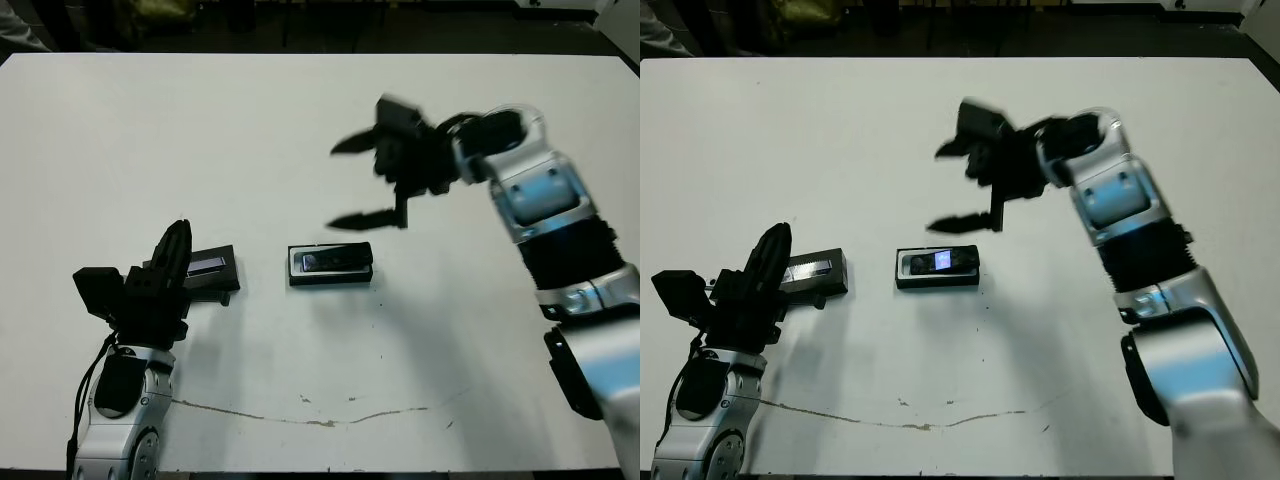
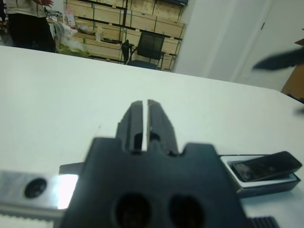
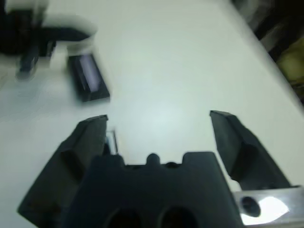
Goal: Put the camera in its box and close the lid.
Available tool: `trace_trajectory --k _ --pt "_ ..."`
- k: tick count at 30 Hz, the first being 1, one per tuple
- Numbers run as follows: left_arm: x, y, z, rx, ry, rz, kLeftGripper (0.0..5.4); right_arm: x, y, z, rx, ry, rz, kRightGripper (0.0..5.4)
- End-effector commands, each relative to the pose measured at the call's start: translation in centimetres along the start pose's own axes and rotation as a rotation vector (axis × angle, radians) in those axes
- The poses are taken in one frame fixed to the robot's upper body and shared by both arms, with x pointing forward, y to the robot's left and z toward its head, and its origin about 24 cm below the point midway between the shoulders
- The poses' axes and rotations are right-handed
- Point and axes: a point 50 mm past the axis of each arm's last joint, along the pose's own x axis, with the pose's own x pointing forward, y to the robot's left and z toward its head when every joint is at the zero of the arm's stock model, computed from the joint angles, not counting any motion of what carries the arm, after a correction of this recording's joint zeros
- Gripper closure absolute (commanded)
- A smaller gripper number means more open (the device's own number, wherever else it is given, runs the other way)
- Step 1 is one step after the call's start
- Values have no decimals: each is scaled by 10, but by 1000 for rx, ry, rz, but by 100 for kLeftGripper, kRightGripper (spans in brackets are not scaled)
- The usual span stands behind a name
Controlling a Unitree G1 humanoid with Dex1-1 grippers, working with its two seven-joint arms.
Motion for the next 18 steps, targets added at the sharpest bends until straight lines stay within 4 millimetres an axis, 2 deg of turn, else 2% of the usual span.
trace_trajectory --k 1,8,18 --pt "-4 3 -7 1 36 17 540 -11 9 -12 65 -69 -139 132" --pt "-4 2 -7 0 34 11 540 -27 27 -36 88 -92 -327 293" --pt "-4 1 -7 -4 40 12 540 -27 65 -64 126 -69 -425 525"
